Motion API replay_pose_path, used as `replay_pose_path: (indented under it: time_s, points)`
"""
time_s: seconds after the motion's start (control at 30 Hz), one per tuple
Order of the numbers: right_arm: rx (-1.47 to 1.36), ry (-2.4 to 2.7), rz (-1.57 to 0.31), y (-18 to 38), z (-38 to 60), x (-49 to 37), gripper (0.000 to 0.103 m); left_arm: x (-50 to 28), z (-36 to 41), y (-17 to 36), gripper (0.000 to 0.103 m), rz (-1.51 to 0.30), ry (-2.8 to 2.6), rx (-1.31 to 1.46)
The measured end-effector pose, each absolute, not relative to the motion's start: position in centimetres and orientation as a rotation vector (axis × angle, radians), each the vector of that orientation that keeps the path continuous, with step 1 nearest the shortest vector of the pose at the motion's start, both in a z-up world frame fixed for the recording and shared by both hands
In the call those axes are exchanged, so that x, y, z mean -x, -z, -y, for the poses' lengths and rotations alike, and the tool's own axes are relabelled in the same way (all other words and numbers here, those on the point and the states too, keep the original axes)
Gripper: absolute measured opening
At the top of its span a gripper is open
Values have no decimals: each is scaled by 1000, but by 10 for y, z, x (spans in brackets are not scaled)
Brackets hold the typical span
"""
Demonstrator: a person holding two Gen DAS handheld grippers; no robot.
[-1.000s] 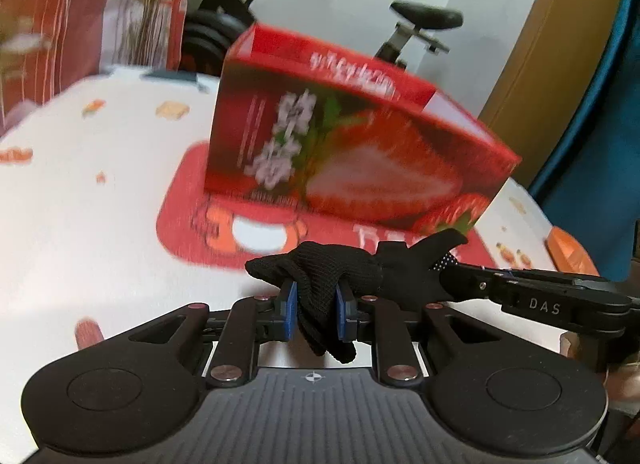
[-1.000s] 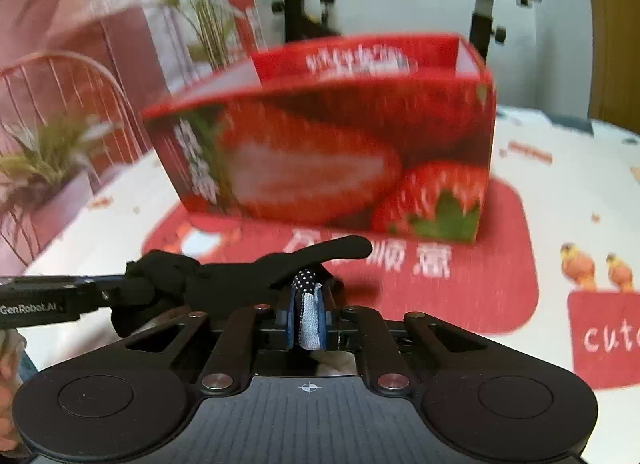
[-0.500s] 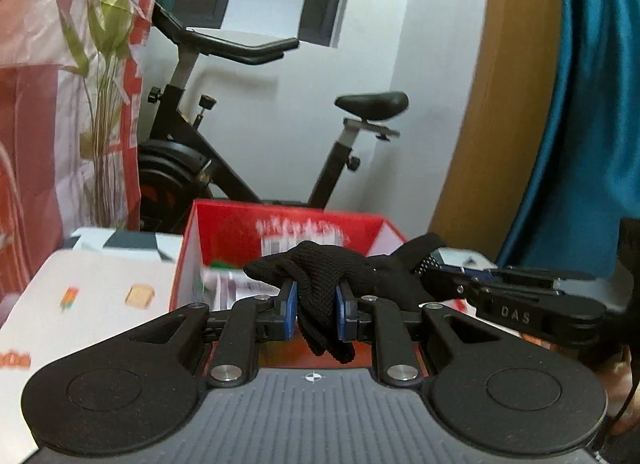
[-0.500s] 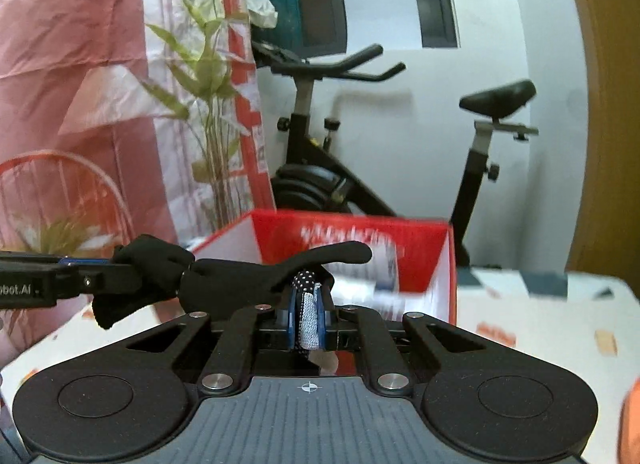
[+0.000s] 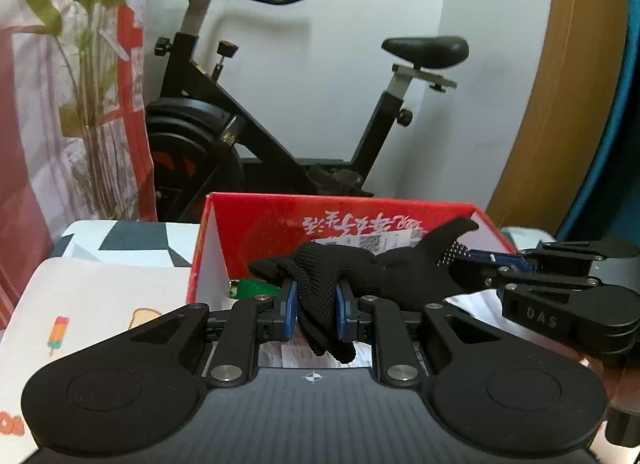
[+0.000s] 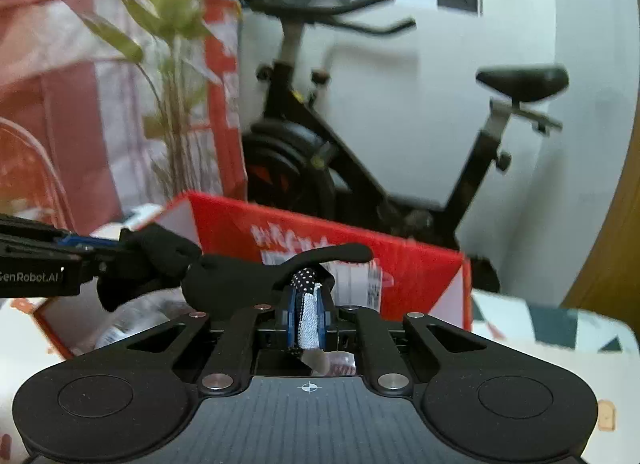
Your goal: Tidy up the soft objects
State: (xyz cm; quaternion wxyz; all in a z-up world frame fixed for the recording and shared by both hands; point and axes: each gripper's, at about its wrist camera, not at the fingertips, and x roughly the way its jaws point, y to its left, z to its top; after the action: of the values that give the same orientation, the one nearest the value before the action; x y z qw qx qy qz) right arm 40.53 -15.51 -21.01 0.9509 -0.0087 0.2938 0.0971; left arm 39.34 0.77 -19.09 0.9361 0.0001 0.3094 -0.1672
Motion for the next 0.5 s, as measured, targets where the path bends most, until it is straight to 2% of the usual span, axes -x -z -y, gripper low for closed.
replay_pose_path:
  time_s: [0.1,0.13,0.2,0.23,0.27,0.3,0.33,0.4,0.43,0.47,0.5]
  points:
    - [41,-169,-632,223,154,-418,12,-405,2,199,28,-638,352,-74]
    - [48,-154,-649,227,154,-420,13,-407,5,201,34,-634,353,-100]
    - [61,-127,-680,233,156,-425,26,-412,7,203,49,-625,332,-130]
    - [59,-126,-684,233,156,-425,28,-413,6,205,62,-626,293,-139]
    - [52,-139,-684,233,155,-424,35,-413,6,206,72,-632,268,-140]
    - [56,-146,-678,231,154,-422,46,-413,4,206,75,-637,258,-137]
    - [67,-146,-666,228,152,-419,53,-412,1,206,78,-638,252,-129]
    - [72,-144,-636,219,149,-410,73,-407,-2,201,82,-629,239,-119]
    - [63,-139,-618,214,148,-405,79,-403,-4,196,90,-619,236,-111]
    - [54,-130,-593,207,148,-399,99,-397,-7,189,99,-606,237,-98]
    - [49,-119,-568,200,149,-394,103,-394,-9,183,103,-593,240,-81]
